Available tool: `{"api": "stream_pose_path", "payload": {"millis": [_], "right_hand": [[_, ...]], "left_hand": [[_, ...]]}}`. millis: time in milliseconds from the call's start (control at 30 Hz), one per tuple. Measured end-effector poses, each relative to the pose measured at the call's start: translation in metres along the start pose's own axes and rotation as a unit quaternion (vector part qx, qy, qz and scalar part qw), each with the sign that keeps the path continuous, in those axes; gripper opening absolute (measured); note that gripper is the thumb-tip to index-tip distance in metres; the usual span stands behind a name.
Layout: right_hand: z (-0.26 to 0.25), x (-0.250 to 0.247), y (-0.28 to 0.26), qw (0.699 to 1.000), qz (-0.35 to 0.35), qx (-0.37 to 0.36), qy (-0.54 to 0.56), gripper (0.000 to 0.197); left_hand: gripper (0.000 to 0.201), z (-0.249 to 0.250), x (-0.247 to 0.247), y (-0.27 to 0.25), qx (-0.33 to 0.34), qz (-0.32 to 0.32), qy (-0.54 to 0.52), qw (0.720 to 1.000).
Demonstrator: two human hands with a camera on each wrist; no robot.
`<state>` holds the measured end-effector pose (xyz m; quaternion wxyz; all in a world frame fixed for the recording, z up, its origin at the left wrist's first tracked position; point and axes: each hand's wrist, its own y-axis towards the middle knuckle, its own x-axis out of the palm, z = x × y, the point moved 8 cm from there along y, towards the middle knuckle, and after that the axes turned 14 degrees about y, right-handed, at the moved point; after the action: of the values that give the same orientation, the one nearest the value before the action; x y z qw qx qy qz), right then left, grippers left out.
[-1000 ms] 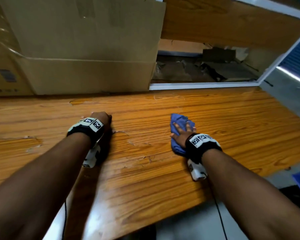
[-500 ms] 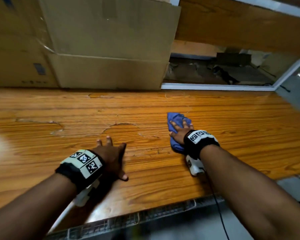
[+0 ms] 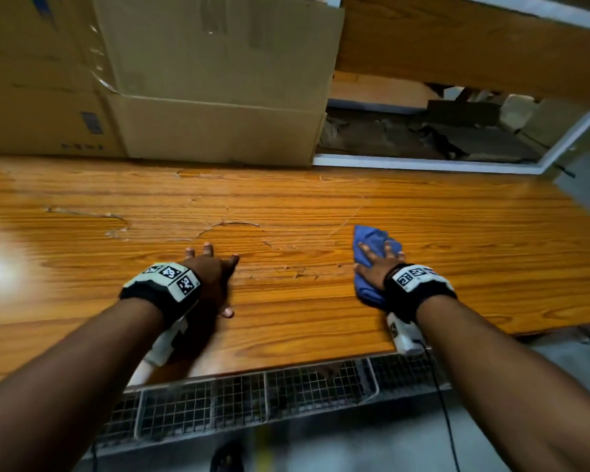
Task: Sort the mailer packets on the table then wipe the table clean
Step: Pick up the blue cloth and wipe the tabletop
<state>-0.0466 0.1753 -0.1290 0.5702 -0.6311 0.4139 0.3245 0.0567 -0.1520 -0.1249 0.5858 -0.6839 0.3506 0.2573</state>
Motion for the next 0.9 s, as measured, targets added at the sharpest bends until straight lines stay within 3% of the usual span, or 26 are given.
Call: {"api": "stream_pose_path", "payload": {"millis": [67,167,233,300,400,500,567,733,800,900], "right_hand": [[0.004,0.006,0.002,1.000,-0.004,0.016,0.020,0.067],[-0.066,0.044,-0.015,0.994,-0.038,-0.103,-0.024,0.071],[-0.115,0.067,-0.047,0.980,-0.057,-0.185,-0.037,0.068],[-0.130,0.072,-0.065,0.974,-0.071,-0.211,-0.038,0.064],[-0.094,0.055,-0.039,0.978,-0.049,-0.194,-0.052,0.064],[-0.043,0.033,0.003,0.995,-0.021,-0.091,-0.030,0.068],[-0.049,0.032,-0.001,0.998,-0.023,-0.061,0.007,0.066],[-0.141,0.088,-0.069,0.972,-0.074,-0.217,-0.040,0.063],[-0.126,0.092,-0.089,0.972,-0.075,-0.221,-0.026,0.062],[-0.062,0.077,-0.092,0.980,-0.051,-0.185,-0.048,0.063]], "left_hand": [[0.121,-0.002,-0.001,0.000,-0.004,-0.004,-0.004,1.000],[0.119,-0.004,-0.003,0.002,-0.011,-0.005,-0.007,1.000],[0.107,-0.004,-0.005,-0.002,-0.015,-0.001,-0.020,1.000],[0.093,-0.008,-0.004,-0.004,-0.029,0.010,-0.060,0.998],[0.110,-0.011,0.002,0.003,-0.028,0.031,-0.063,0.997],[0.118,-0.016,0.009,0.007,-0.024,0.034,-0.062,0.997],[0.118,-0.014,0.006,0.006,-0.019,0.023,-0.069,0.997],[0.118,-0.016,0.004,0.012,-0.017,0.028,-0.063,0.997],[0.118,-0.017,0.007,0.011,-0.020,0.031,-0.066,0.997],[0.117,-0.015,0.005,0.007,-0.019,0.037,-0.077,0.996]]}}
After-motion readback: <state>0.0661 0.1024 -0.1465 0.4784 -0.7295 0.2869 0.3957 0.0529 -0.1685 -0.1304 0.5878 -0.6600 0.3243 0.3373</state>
